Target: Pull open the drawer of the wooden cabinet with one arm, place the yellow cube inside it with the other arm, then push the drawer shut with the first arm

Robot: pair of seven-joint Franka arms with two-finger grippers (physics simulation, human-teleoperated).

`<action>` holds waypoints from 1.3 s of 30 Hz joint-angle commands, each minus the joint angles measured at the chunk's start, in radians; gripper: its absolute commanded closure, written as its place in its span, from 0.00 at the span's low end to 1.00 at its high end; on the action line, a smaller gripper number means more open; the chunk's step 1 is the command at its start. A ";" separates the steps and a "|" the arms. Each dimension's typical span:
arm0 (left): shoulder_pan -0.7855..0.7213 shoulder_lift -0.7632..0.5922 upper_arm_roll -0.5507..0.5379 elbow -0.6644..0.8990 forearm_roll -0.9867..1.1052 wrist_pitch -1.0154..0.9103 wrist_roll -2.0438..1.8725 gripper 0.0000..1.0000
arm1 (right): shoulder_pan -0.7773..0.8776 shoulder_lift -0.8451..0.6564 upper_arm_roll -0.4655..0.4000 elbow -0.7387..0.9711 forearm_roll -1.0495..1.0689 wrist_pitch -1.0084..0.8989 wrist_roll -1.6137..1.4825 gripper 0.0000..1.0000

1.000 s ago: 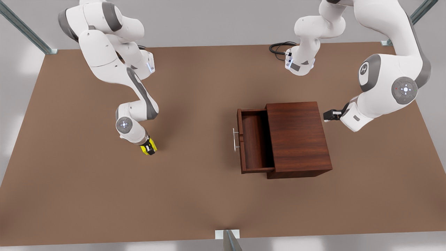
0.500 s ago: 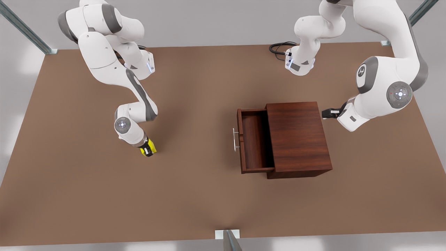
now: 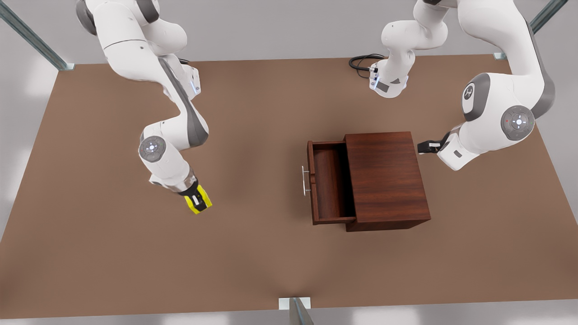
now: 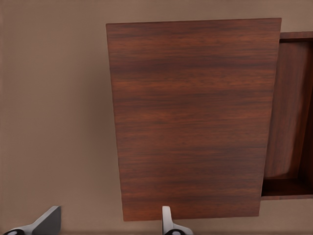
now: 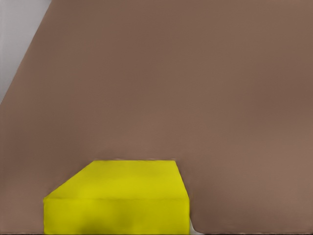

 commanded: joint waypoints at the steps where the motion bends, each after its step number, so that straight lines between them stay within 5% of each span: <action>1: 0.000 -0.001 -0.002 0.001 0.003 0.001 -0.001 0.00 | 0.030 0.022 0.000 0.081 0.000 -0.274 0.157 0.44; 9: 0.002 0.007 0.000 0.008 0.017 0.008 -0.001 0.00 | 0.222 0.184 -0.003 0.450 0.002 -0.532 0.499 0.43; 18: 0.002 0.008 0.000 0.008 0.017 0.008 -0.001 0.00 | 0.432 0.444 -0.001 0.819 0.025 -0.533 0.978 0.43; 26: -0.004 0.002 -0.006 0.010 0.023 0.002 -0.013 0.00 | 0.448 0.497 0.051 0.856 0.025 -0.216 1.300 0.41; 39: 0.009 0.008 0.003 0.004 0.015 0.039 -0.013 0.00 | 0.533 0.629 0.054 0.875 0.023 0.082 1.339 0.40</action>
